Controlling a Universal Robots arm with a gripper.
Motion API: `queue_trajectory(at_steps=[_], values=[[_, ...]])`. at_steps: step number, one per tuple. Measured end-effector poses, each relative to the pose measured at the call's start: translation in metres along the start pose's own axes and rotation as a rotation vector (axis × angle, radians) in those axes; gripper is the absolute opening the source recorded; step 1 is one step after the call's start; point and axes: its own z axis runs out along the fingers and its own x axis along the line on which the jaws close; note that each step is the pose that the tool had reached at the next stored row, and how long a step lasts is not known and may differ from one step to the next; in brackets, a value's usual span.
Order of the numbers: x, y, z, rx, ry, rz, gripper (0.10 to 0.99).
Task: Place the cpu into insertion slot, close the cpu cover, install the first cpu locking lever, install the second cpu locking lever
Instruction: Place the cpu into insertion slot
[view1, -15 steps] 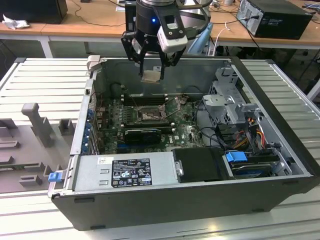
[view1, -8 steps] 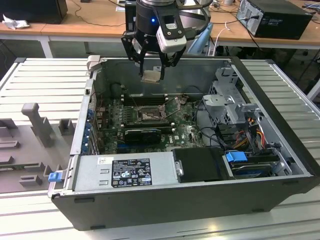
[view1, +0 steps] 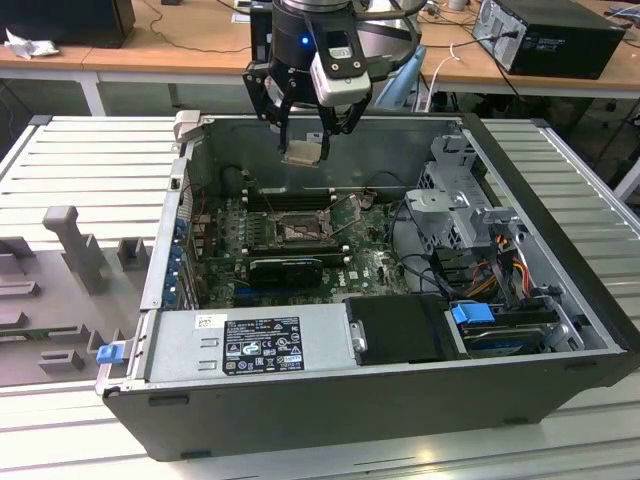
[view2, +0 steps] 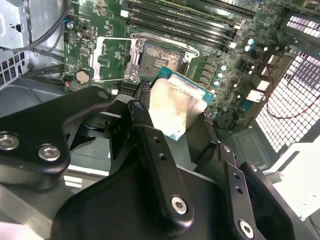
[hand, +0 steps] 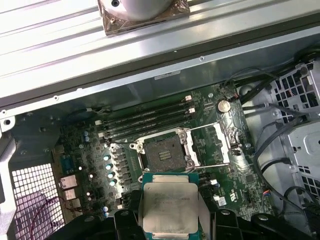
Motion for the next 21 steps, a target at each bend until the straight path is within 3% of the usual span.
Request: queue_trajectory(at_steps=[21], values=[[0.0000, 0.0000, 0.0001, -0.002, -0.0081, 0.090, 0.529]])
